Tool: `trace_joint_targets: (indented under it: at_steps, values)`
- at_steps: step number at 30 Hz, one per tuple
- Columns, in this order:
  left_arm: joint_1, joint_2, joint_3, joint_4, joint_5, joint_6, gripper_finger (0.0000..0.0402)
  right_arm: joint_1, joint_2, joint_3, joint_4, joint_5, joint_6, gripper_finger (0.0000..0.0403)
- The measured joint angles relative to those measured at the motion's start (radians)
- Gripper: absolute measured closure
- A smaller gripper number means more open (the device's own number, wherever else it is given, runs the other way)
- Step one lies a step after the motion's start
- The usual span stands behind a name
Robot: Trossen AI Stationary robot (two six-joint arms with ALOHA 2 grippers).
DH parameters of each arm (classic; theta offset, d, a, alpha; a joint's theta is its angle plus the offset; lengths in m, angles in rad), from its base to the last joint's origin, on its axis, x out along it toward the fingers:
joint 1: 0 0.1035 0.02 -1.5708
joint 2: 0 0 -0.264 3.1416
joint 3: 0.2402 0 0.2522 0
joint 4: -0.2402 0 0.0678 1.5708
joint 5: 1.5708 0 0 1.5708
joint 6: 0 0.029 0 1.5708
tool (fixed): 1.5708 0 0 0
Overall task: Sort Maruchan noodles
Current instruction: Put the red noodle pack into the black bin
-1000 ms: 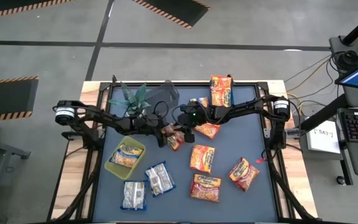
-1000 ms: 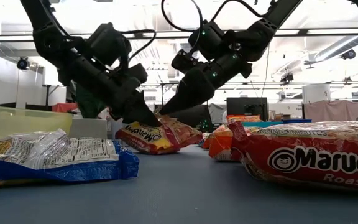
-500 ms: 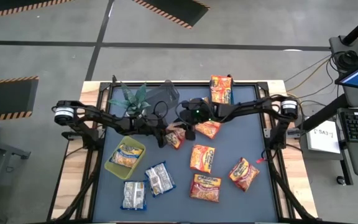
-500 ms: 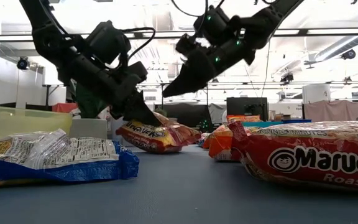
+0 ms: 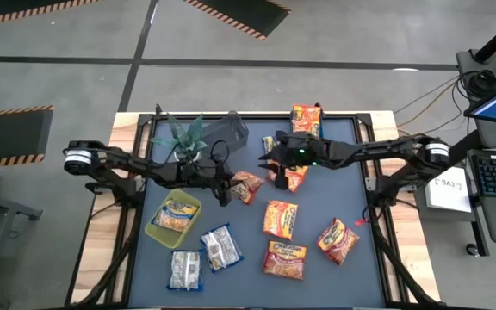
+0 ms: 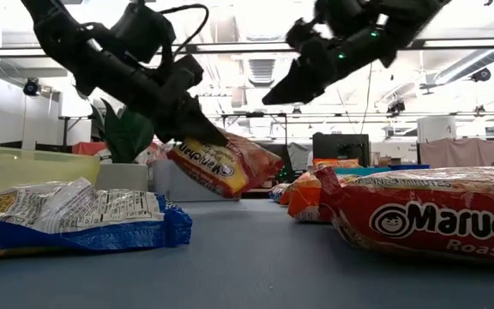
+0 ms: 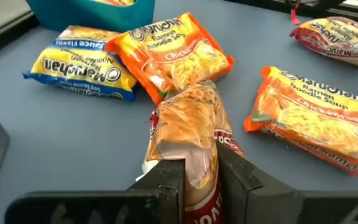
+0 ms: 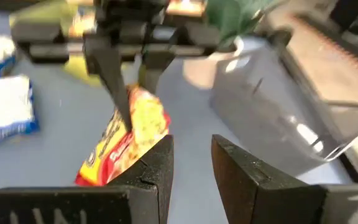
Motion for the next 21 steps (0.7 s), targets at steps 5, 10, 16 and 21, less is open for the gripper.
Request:
trace_joint_targets:
  at_steps: [5, 10, 16, 21]
  values:
    - [-0.001, -0.012, 0.032, -0.057, -0.022, 0.01, 0.0359, -0.016, -0.071, -0.14, 0.235, 0.001, 0.036, 0.0306]
    - [-0.002, -0.016, 0.078, -0.117, -0.025, 0.034, 0.0359, -0.026, -0.13, -0.203, 0.278, 0.002, 0.045, 0.0305]
    - [-0.004, -0.02, 0.128, -0.153, -0.026, 0.069, 0.0359, -0.031, -0.15, -0.225, 0.279, 0.001, 0.049, 0.0307]
    - [-0.005, -0.02, 0.158, -0.155, -0.026, 0.101, 0.0359, -0.031, -0.142, -0.229, 0.277, 0.001, 0.047, 0.0307]
